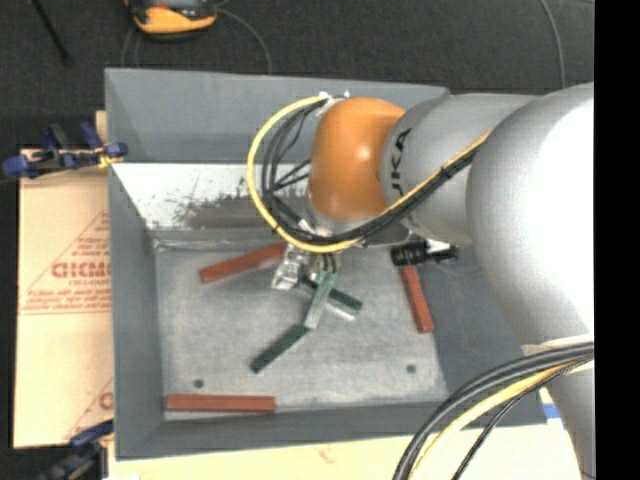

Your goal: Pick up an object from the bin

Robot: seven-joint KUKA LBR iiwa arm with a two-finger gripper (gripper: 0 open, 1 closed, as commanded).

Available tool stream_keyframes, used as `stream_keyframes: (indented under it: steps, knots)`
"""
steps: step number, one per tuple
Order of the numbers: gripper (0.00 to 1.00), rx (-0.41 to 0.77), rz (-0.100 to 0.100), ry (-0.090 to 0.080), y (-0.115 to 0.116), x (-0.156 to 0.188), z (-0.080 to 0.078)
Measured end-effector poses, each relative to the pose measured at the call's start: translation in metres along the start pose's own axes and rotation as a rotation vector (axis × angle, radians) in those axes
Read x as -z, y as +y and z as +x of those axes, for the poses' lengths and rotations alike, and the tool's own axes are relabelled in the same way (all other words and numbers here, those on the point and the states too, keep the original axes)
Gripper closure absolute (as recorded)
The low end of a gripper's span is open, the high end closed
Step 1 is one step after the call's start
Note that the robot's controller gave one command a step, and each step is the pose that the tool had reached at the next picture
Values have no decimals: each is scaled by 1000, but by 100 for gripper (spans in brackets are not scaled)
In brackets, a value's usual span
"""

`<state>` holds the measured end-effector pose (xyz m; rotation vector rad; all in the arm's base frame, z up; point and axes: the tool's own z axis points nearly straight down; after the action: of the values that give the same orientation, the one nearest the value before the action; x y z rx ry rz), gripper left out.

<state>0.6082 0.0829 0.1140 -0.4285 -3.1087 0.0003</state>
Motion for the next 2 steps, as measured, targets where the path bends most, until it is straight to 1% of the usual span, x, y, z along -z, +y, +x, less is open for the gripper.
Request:
stream_keyframes:
  steps: [1,2]
  knots:
    - [100,6,-4,-11,24,39,-18]
    - [0,20,0,-7,5,30,-4]
